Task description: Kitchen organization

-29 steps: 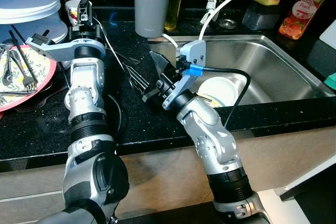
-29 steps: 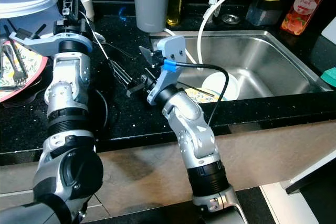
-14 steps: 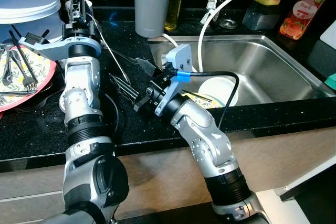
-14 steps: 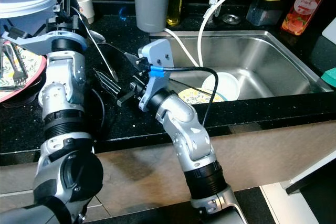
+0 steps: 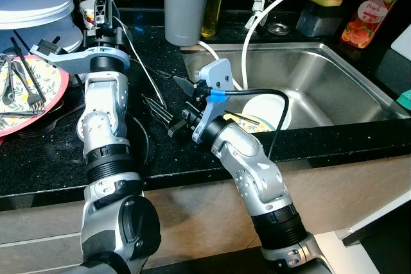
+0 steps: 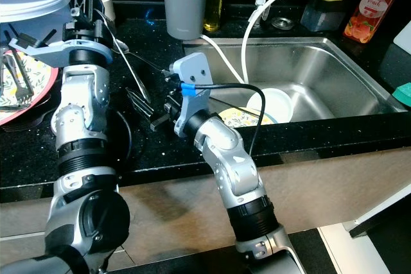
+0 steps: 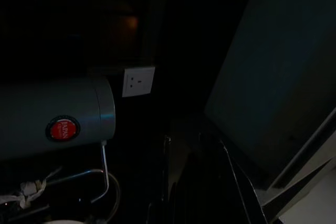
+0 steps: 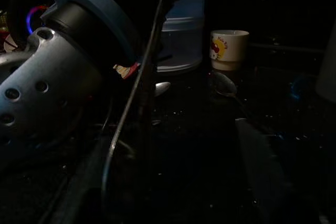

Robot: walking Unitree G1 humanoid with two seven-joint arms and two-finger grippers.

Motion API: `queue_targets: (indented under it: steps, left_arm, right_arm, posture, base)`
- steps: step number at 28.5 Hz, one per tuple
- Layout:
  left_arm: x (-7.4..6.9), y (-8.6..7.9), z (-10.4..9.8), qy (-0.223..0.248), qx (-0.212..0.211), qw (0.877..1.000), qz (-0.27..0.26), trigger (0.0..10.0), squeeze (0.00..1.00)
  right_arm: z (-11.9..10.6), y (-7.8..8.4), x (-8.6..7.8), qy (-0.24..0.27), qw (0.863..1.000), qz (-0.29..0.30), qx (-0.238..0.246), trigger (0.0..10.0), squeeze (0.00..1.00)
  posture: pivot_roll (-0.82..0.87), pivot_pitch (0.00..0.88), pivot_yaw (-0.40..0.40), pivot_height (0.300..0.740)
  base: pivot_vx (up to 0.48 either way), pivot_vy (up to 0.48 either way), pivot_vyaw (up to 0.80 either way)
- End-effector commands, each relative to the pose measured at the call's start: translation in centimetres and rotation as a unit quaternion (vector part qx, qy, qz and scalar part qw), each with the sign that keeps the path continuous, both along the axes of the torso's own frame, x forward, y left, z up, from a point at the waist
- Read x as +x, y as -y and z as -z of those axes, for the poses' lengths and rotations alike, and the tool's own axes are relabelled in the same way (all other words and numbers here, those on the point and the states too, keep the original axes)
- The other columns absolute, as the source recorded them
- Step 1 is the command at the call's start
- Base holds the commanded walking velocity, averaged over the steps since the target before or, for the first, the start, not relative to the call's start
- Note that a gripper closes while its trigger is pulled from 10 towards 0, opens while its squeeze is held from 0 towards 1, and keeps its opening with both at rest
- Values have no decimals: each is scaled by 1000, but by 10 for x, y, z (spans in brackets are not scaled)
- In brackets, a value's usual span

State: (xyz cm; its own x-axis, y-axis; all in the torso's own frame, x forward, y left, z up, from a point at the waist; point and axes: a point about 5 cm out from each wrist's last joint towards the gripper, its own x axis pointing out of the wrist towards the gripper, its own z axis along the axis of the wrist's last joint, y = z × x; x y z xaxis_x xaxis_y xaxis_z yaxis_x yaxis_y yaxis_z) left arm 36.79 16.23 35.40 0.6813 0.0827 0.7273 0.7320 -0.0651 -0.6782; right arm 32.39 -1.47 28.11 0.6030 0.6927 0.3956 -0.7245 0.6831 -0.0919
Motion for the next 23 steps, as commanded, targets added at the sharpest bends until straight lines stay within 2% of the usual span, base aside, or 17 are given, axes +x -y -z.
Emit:
queue_targets:
  steps: [1,19,20,21,22,23]
  left_arm:
    - [-2,5,-1,5,6,1000,10,0,0]
    - [-6,9,-3,9,44,999,-3,0,0]
    - [-5,8,-3,9,44,999,-4,0,0]
    - [-5,8,-3,9,44,999,-5,0,0]
    - [-5,7,-3,10,46,999,-8,0,0]
    - [-5,6,-3,10,48,999,-11,0,0]
  right_arm:
    - [0,4,3,-4,1000,10,9,0,0]
    - [0,6,4,-11,1000,13,21,0,0]
    - [0,6,4,-12,1000,14,22,431,0]
    - [0,7,4,-13,1000,15,22,2471,0]
    - [0,7,5,-14,999,17,24,6353,0]
    - [0,7,5,-14,999,18,26,10000,1000]
  posture:
    - [126,153,-15,740]
    - [125,144,-16,740]
    - [125,144,-16,740]
    - [125,144,-16,740]
    - [124,140,-15,740]
    - [124,140,-15,740]
  base:
    - [0,0,0]
    - [0,0,0]
    - [0,0,0]
    - [0,0,0]
    - [0,0,0]
    - [0,0,0]
